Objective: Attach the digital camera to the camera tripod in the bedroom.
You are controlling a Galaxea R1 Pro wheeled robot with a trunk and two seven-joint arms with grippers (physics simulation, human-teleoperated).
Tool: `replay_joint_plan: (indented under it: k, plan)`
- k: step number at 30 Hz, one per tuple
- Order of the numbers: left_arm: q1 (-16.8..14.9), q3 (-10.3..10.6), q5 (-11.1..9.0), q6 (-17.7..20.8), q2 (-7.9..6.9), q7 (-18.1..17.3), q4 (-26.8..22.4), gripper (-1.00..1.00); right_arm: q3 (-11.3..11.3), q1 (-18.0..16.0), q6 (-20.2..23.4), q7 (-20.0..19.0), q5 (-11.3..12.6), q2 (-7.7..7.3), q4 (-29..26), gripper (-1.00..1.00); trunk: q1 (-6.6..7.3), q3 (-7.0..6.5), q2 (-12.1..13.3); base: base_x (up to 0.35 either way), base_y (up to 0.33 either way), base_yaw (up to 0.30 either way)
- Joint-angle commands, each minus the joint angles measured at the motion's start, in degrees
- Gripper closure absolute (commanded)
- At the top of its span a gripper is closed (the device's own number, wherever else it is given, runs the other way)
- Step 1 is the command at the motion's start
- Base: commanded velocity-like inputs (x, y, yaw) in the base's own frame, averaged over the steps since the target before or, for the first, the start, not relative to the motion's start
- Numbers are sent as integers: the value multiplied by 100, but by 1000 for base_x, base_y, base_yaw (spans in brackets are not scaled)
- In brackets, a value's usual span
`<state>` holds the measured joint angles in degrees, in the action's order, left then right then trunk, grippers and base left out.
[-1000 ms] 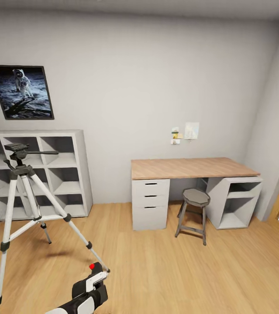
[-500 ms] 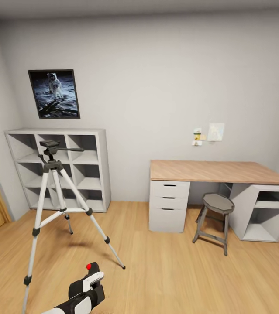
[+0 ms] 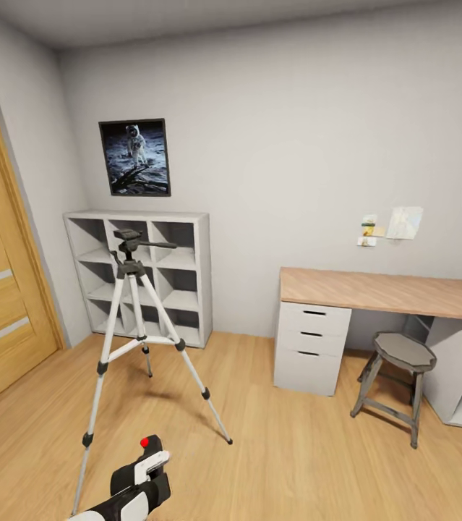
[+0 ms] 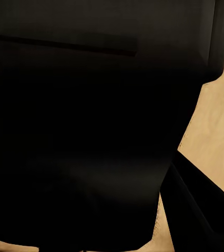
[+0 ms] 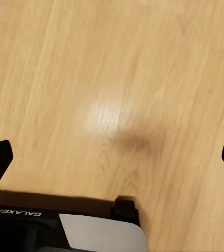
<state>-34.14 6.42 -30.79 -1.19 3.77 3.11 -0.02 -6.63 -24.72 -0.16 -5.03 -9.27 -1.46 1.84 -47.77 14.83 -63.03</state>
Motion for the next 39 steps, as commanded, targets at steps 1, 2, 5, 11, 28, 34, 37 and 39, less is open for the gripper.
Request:
replay_joint_plan:
  k: [1, 2, 5, 11, 28, 34, 37, 39]
  plan:
    - [-5, 53, -42, -12, 2, 14, 2, 100, -49, -7, -2, -15, -57, -4, 10, -100, 0, 7, -5, 0, 0, 300]
    - [-5, 53, -42, -12, 2, 14, 2, 100, -49, -7, -2, -15, -57, -4, 10, -100, 0, 7, -5, 0, 0, 300]
    - [-5, 53, -42, -12, 1, 16, 0, 100, -49, -7, -2, -15, -57, -4, 10, -100, 0, 7, -5, 0, 0, 300]
    - [-5, 53, -42, -12, 1, 18, 0, 100, -49, -7, -9, -13, -57, -4, 10, -100, 0, 7, -5, 0, 0, 300]
    - [-5, 53, -42, -12, -53, 15, 2, 100, -49, -7, -145, -15, -56, -20, 10, -100, 0, 7, -5, 0, 0, 300]
    - [-5, 53, -42, -12, -60, 17, 2, 100, -49, -7, -158, -15, -55, -21, 10, -100, 0, 7, -5, 0, 0, 300]
    - [-5, 53, -42, -12, -61, 15, 2, 100, -49, -7, -159, -15, -53, -21, 10, -100, 0, 7, -5, 0, 0, 300]
    - [-5, 53, -42, -12, -61, 15, 2, 100, -49, -7, -160, -15, -52, -21, 10, -100, 0, 7, -5, 0, 0, 300]
